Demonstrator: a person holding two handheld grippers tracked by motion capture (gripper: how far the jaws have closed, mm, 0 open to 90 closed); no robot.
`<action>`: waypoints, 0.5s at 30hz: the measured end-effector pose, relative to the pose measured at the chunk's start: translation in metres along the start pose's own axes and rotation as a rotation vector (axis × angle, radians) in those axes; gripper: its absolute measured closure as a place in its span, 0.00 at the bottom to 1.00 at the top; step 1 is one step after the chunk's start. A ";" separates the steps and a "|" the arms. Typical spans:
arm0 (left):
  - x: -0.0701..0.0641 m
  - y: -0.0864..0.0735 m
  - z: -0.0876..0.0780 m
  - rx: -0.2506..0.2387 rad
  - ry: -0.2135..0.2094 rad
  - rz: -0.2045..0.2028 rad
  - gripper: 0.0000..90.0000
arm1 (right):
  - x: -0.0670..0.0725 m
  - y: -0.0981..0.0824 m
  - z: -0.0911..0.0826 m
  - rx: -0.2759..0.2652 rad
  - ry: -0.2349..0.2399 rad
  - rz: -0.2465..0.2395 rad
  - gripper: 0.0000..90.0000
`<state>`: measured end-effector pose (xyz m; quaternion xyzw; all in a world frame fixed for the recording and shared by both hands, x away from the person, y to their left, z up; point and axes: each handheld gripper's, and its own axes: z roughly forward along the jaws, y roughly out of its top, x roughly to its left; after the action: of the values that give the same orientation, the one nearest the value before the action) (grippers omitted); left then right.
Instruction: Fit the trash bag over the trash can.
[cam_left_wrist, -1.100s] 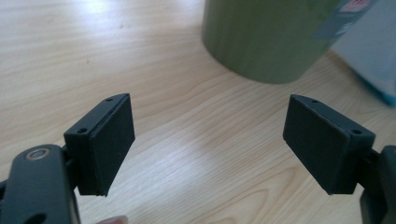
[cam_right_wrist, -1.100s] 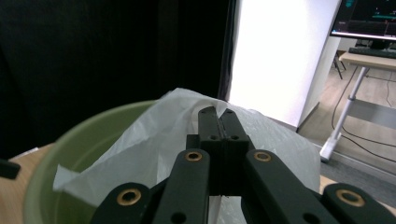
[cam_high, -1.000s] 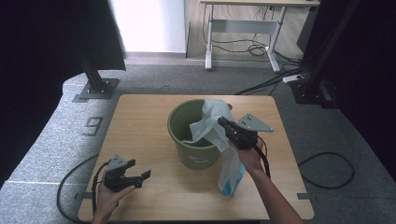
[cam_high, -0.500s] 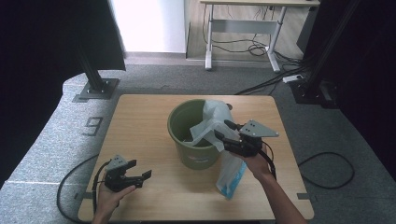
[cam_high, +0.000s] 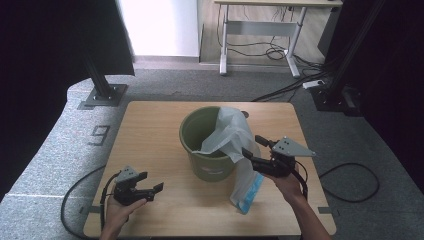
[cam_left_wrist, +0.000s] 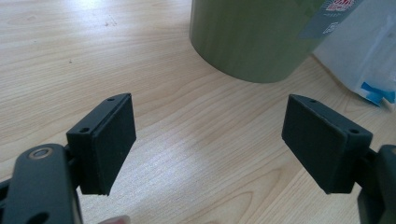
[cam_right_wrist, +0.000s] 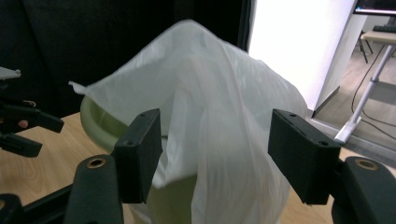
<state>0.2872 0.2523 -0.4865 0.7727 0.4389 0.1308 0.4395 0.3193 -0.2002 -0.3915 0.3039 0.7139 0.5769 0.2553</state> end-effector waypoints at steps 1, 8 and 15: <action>0.000 0.000 0.000 -0.001 0.001 -0.001 0.19 | 0.000 -0.005 -0.003 0.004 -0.005 0.003 0.38; -0.001 0.000 -0.001 -0.006 -0.001 -0.008 0.19 | 0.007 -0.046 -0.010 0.054 -0.045 0.043 0.36; -0.008 0.005 -0.001 -0.013 -0.015 -0.004 0.19 | 0.015 -0.073 0.001 0.068 -0.085 0.068 0.52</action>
<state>0.2850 0.2449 -0.4802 0.7700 0.4363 0.1271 0.4479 0.2996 -0.1995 -0.4639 0.3608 0.7107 0.5473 0.2552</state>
